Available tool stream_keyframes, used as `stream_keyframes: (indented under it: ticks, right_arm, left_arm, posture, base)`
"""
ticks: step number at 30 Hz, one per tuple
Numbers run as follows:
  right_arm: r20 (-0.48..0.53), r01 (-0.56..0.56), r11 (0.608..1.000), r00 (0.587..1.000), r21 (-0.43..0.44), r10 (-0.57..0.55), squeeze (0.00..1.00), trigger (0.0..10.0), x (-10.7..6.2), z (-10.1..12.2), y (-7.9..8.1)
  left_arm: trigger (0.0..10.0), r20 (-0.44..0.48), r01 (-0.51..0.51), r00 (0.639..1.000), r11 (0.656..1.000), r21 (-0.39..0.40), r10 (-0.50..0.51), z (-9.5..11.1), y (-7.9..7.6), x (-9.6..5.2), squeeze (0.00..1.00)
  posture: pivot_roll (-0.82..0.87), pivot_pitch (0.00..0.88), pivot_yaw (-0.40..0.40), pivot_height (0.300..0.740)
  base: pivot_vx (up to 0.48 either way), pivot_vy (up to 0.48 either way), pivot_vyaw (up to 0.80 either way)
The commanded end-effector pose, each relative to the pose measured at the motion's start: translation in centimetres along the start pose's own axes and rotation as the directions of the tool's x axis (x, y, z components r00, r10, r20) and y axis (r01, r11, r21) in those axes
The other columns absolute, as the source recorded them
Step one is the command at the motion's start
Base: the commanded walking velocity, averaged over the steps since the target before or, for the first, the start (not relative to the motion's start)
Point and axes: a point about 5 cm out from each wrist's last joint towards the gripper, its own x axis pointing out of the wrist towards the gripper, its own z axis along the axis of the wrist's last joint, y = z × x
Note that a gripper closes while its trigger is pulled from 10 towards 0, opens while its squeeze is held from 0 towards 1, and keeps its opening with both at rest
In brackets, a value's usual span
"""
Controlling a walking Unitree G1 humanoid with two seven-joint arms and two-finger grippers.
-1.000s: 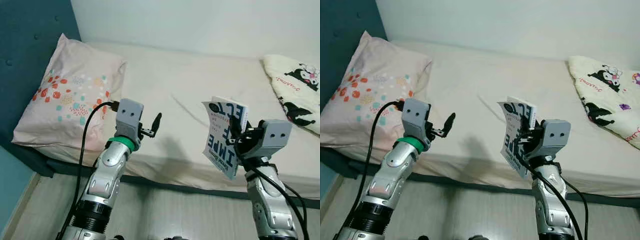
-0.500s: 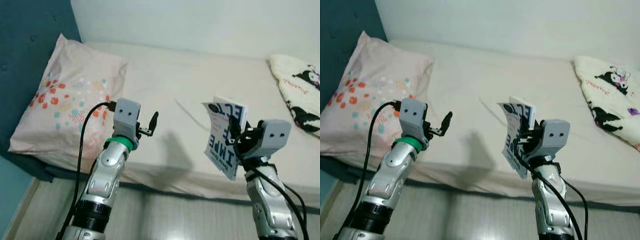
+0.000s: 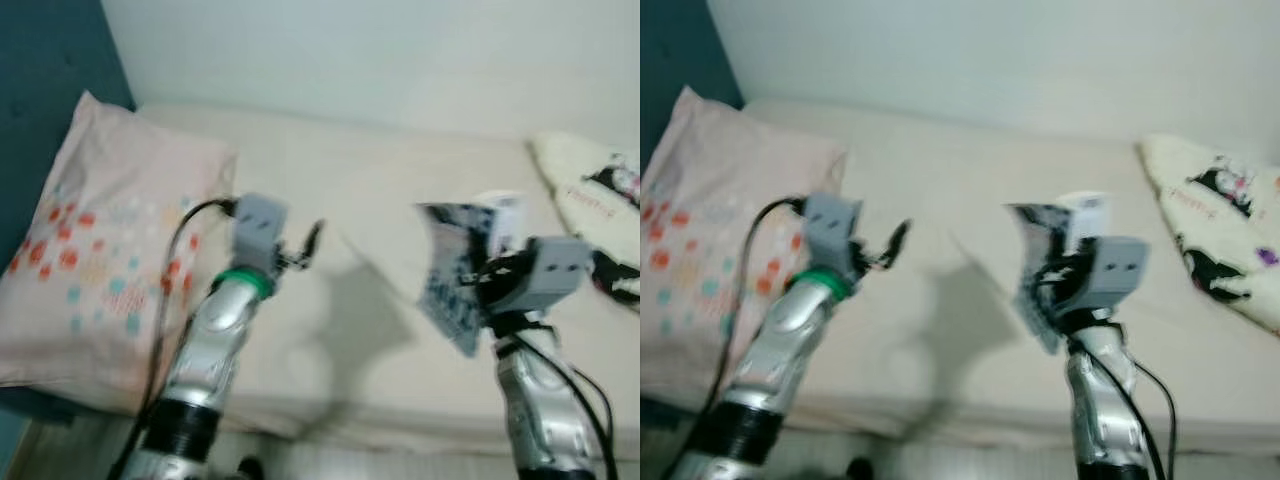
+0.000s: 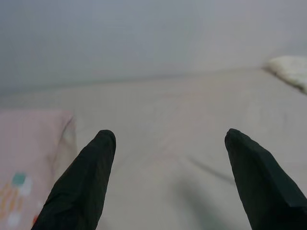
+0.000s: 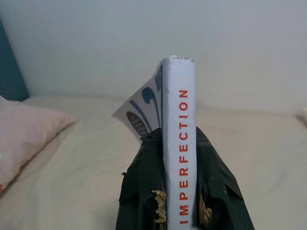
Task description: Clean up the room
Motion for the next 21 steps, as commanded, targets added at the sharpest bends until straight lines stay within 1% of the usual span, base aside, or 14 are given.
stream_keyframes:
  ticks: [1, 2, 10, 16, 21]
  right_arm:
    - [0.002, 0.029, 1.0, 1.0, -0.007, -0.029, 0.0, 10.0, -0.45, 0.02, -0.81]
    - [0.002, 0.029, 1.0, 1.0, -0.007, -0.029, 0.0, 10.0, -0.45, 0.02, -0.81]
    - [-0.001, 0.03, 1.0, 1.0, -0.003, -0.03, 0.0, 10.0, -0.53, -0.06, -0.89]
    - [-0.015, 0.04, 0.999, 0.999, 0.03, -0.04, 0.0, 10.0, -0.65, -0.38, -0.92]
    - [-0.018, 0.048, 0.998, 0.999, 0.041, -0.048, 0.0, 10.0, -0.69, -0.5, -0.85]
  left_arm:
    - [10.0, -0.016, 0.033, 0.999, 0.999, -0.006, -0.033, -0.36, -1.05, -0.07, 0.0]
    - [10.0, -0.016, 0.033, 0.999, 0.999, -0.006, -0.033, -0.36, -1.05, -0.07, 0.0]
    - [10.0, -0.013, 0.035, 0.999, 0.999, -0.012, -0.035, -0.37, -1.09, -0.12, 0.0]
    - [10.0, -0.016, 0.056, 0.998, 0.998, -0.021, -0.056, -0.56, -1.3, -0.39, 0.0]
    - [10.0, -0.017, 0.059, 0.998, 0.998, -0.014, -0.06, -0.58, -1.37, -0.41, 0.0]
  posture:
    - [-0.13, 0.102, -0.01, 0.74]
    - [-0.13, 0.102, -0.01, 0.74]
    - [-0.13, 0.102, -0.01, 0.74]
    - [-0.13, 0.108, -0.009, 0.74]
    - [-0.13, 0.111, -0.005, 0.74]
  base:
    - [0.304, 0.0, 0.0]
    - [0.304, 0.0, 0.0]
    - [0.0, 0.0, 0.0]
    - [0.0, 0.0, 0.0]
    - [0.0, 0.0, 0.0]
